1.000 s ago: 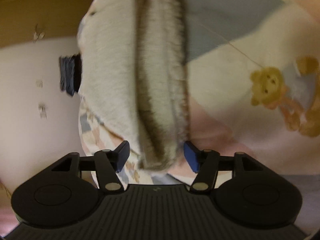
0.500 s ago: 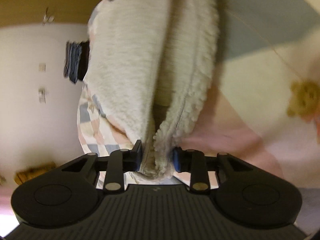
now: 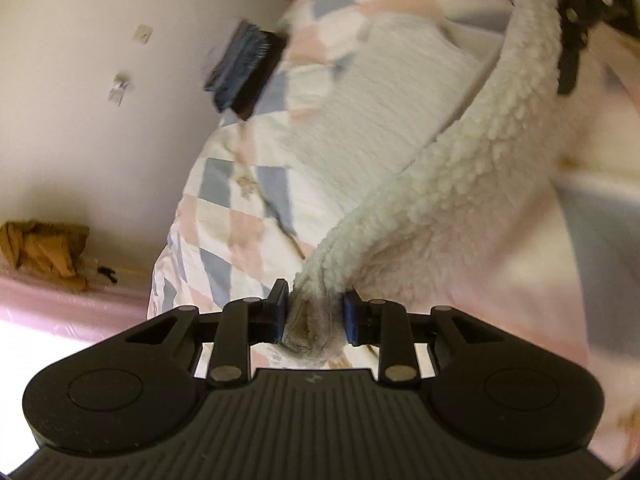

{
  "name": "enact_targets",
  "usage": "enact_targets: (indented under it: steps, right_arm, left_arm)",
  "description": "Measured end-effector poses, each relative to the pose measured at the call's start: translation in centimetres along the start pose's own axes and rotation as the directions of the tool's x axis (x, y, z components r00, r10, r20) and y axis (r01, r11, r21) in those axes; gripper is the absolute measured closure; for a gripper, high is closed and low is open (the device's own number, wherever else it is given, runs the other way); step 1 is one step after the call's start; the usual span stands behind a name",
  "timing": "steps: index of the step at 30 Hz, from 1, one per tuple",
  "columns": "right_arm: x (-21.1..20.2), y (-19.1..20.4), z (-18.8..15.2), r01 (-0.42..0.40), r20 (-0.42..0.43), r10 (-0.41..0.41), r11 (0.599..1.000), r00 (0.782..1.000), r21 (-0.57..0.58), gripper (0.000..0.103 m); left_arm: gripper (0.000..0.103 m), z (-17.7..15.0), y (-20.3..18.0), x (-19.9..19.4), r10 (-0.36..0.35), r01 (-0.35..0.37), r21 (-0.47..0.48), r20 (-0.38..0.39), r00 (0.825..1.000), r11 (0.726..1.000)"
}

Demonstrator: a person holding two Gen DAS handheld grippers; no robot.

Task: Fold clothes
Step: 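Lift the vest side and fold it over the first fold with both grippers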

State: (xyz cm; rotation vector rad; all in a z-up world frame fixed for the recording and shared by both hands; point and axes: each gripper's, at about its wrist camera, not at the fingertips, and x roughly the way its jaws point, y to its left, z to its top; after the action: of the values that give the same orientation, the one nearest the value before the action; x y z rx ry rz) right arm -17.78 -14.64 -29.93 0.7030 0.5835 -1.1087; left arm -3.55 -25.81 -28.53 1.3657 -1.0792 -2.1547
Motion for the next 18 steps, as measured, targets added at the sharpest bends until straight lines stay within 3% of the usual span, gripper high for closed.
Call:
enact_targets:
  steps: [6,9,12,15,18]
  right_arm:
    - [-2.7,-9.9,2.9,-0.056,0.028,0.052,0.983,0.998,0.177,0.079]
    - [-2.8,-15.5,3.9,-0.043,0.027,0.037,0.958,0.999,0.283,0.08]
    - [-1.2,-20.9,4.4,-0.022,-0.01,0.028,0.928,1.0,0.373,0.08]
    - [1.8,-25.4,4.0,-0.031,-0.07,0.075,0.872,0.995,0.489,0.08]
    - [3.2,-27.9,3.7,-0.072,-0.066,0.133,0.821,0.989,0.566,0.08]
  left_arm:
    - [0.074,7.4,4.1,6.1,0.014,-0.014,-0.105,0.0,1.0,0.994]
    - [0.055,10.3,6.6,10.0,0.046,-0.054,-0.23,-0.041,0.998,0.972]
    - [0.051,11.8,9.9,12.4,0.057,-0.099,-0.447,-0.107,0.993,0.889]
    - [0.052,11.4,11.9,13.0,-0.02,-0.081,-0.648,-0.146,0.989,0.757]
    - [0.066,10.8,11.0,12.5,-0.095,-0.061,-0.733,-0.17,0.981,0.678]
